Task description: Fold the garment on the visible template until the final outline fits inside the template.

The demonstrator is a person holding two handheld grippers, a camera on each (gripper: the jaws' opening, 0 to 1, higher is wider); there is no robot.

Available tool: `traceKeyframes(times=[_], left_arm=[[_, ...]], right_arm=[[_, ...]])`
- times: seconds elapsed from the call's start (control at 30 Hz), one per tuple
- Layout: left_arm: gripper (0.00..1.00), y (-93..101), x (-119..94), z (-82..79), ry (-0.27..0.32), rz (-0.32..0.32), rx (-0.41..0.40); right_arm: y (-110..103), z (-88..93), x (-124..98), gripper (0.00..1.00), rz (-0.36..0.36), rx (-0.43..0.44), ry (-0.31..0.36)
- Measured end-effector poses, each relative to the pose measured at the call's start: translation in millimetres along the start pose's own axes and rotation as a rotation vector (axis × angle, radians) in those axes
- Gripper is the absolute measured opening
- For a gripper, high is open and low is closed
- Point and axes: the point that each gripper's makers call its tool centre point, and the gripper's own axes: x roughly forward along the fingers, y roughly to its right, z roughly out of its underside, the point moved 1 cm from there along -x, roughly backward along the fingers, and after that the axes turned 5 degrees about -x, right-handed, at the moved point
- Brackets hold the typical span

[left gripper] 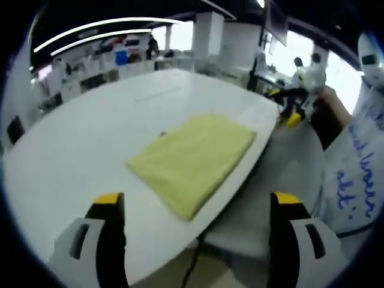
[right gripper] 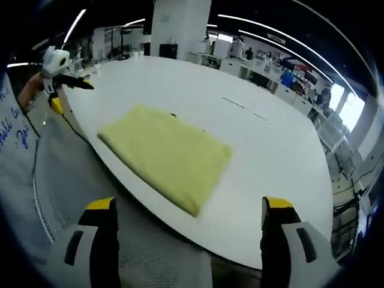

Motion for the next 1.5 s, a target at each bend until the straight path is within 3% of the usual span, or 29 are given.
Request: traceKeyframes(times=[0.23, 0.57, 1.0, 1.1, 1.5], left_arm=[[1.00, -7.7, -6, -5.9, 0.002, -0.045, 0.004], [1.00, -7.1, -7, -7.6, -0.030, -0.032, 0.037], [1.00, -10.7, -8, -9.0, -0.044, -0.056, 0.030], [1.00, -17.5, -10, -11.8, -0.018, -0.100, 0.010], [1.00, -18.8, -12, -11.5, -0.013, -0.099, 0.003]], right_arm=[[-6, -11.7, 0, 1.00, -0.018, 0.020, 0.034], [0, -22.2, 1, 1.00, 0.000, 0.030, 0.056], [0, -13.4, 2, 1.00, -0.001, 0.047, 0.047], [1, -14.1, 1, 1.00, 0.002, 0.046, 0.049], [2, -18.3, 2, 1.00, 0.006, 0.040, 0.056]])
